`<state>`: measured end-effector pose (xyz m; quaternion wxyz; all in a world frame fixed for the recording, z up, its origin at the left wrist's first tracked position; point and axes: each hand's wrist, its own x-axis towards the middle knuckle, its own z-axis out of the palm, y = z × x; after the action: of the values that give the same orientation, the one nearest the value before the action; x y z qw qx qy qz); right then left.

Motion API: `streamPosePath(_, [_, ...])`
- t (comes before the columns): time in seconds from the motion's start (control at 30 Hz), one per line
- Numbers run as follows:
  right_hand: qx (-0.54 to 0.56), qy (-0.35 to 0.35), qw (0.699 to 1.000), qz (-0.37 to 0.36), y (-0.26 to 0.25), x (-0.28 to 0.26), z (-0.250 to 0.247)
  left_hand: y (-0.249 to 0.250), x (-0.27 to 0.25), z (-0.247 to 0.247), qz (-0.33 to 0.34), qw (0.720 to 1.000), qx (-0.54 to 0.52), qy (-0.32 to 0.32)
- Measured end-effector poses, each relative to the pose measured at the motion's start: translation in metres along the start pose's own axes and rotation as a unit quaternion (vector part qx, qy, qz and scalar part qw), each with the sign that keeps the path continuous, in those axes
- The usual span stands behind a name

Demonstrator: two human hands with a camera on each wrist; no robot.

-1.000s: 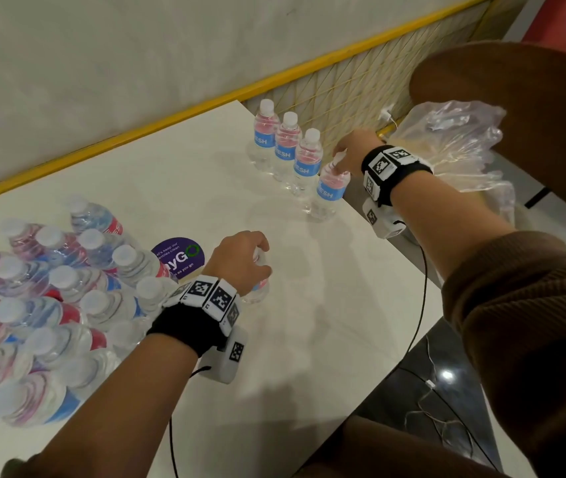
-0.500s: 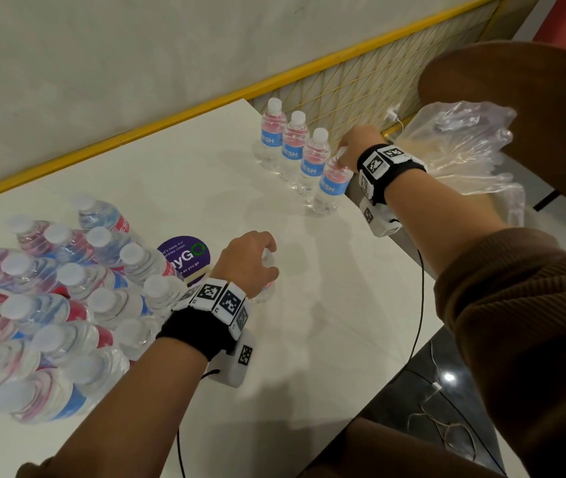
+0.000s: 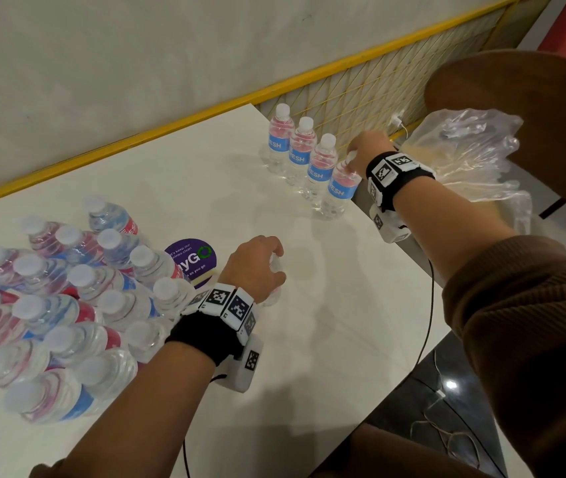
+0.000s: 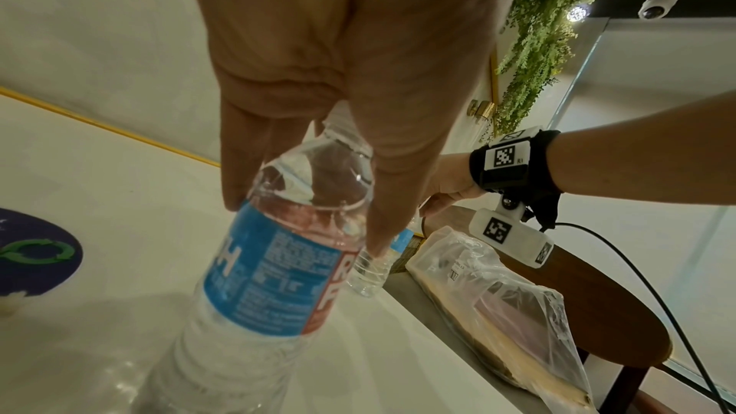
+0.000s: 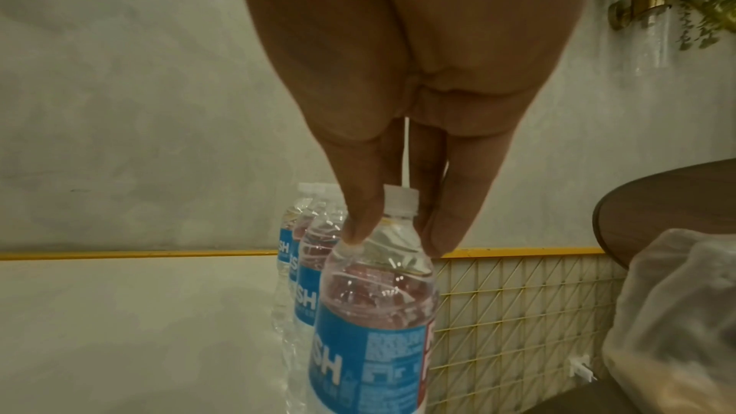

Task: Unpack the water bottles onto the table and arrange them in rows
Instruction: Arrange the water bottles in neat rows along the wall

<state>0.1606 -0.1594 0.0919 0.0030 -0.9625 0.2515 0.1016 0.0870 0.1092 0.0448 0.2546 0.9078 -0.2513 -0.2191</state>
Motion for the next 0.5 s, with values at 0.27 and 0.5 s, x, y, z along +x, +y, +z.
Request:
streamPosePath(0.27, [0.01, 0.014, 1.0, -0.007, 0.001, -0.006, -0.003, 0.0, 0.001, 0.001, 0.007, 1.0, 0.019, 0.0])
streamPosePath(0.5, [0.094, -0.019, 0.995, 0.005, 0.002, -0.009, 0.005, -0.009, -0.013, -0.027, -0.002, 1.0, 0.014, -0.021])
